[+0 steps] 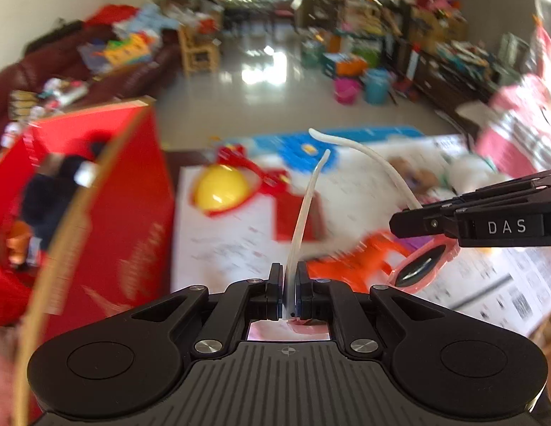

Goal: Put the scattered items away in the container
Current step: 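Lift the pink sunglasses by the strap with both grippers toward the red box, then open both grippers to release the pink sunglasses into the red box, then move both grippers back over the table toward the orange toy horse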

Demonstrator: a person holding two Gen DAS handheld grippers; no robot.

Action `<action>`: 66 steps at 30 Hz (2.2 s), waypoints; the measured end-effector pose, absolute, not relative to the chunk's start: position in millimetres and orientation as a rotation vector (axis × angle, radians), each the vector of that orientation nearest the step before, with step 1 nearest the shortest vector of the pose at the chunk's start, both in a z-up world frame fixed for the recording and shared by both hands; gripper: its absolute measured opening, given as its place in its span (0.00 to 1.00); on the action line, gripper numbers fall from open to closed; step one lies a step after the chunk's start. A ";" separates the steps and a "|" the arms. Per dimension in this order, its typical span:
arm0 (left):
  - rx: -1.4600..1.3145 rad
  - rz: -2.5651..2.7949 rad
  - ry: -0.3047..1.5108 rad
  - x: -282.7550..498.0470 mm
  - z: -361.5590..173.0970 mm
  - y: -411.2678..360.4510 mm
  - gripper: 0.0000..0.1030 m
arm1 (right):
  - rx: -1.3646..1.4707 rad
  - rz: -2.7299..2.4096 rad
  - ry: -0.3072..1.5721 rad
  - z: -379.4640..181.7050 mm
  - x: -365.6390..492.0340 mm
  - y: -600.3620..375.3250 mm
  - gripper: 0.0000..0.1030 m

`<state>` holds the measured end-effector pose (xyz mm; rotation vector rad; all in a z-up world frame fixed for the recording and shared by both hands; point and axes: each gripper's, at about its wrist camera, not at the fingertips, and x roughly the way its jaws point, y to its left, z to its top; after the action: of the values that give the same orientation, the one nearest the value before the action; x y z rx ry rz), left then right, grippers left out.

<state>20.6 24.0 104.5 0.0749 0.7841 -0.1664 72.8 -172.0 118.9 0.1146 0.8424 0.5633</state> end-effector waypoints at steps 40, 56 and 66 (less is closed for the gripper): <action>0.096 0.488 0.711 8.3 151.3 211.9 0.97 | -0.011 0.905 0.825 160.4 100.6 30.4 0.88; 0.213 0.387 0.698 20.2 155.0 157.4 0.98 | 0.023 0.860 0.830 161.1 110.7 -15.8 0.91; 0.315 0.207 0.709 24.9 144.2 84.3 0.98 | 0.059 0.683 0.845 141.9 128.2 -99.3 0.92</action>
<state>24.9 84.3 144.2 0.3153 0.7092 0.2070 128.2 -99.3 141.9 0.0586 0.8446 0.6835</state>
